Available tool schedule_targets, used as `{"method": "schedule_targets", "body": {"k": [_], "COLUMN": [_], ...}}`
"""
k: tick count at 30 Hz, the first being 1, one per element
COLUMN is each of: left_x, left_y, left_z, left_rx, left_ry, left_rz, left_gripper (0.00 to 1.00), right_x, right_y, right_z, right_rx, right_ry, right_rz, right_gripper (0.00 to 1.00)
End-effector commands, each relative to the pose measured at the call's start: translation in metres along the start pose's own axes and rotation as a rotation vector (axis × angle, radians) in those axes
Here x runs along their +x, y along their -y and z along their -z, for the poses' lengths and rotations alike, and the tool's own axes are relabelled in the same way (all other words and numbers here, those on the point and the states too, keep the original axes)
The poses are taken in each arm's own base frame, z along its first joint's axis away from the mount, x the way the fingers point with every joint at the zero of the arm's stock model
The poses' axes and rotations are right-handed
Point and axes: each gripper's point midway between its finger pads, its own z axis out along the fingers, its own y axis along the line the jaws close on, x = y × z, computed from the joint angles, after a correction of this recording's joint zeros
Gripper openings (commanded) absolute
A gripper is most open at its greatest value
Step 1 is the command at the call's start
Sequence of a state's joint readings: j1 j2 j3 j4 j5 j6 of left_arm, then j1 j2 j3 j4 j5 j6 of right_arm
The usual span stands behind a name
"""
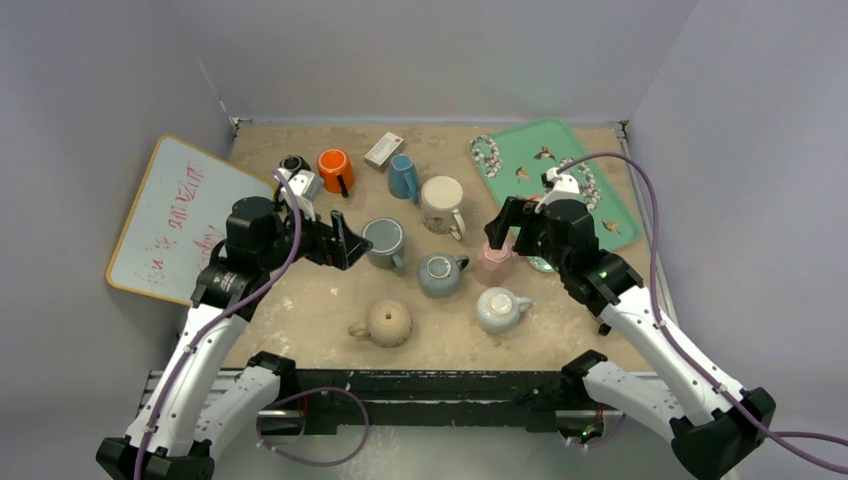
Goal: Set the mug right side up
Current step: Turn over the cup at the center of the board.
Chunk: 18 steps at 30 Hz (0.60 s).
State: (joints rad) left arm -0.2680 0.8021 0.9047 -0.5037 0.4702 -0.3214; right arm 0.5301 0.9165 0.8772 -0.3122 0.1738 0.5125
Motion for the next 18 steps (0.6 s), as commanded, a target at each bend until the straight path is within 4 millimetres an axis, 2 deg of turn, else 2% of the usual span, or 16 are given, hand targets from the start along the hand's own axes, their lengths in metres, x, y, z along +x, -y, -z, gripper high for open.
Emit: {"method": "schedule_targets", "body": {"k": [1, 10, 13, 18], "left_x": [-0.005, -0.006, -0.008, -0.004], "left_y": [-0.004, -0.016, -0.031, -0.07], "left_z": [0.002, 0.003, 0.002, -0.001], "left_rx": [-0.018, -0.091, -0.173, -0.396], "left_ry": [0.026, 0.034, 0.046, 0.032], "left_rz": [-0.023, -0.01, 0.018, 0.127], "left_gripper": [0.99, 0.99, 0.99, 0.98], "right_x": [-0.013, -0.016, -0.014, -0.009], "right_y": [-0.001, -0.005, -0.006, -0.007], "right_z": [0.005, 0.007, 0.008, 0.01], "right_rx": [0.019, 0.004, -0.008, -0.026], "right_ry": [0.035, 0.039, 0.029, 0.024], "right_rz": [-0.018, -0.018, -0.02, -0.023], "right_gripper": [0.99, 0.99, 0.99, 0.99]}}
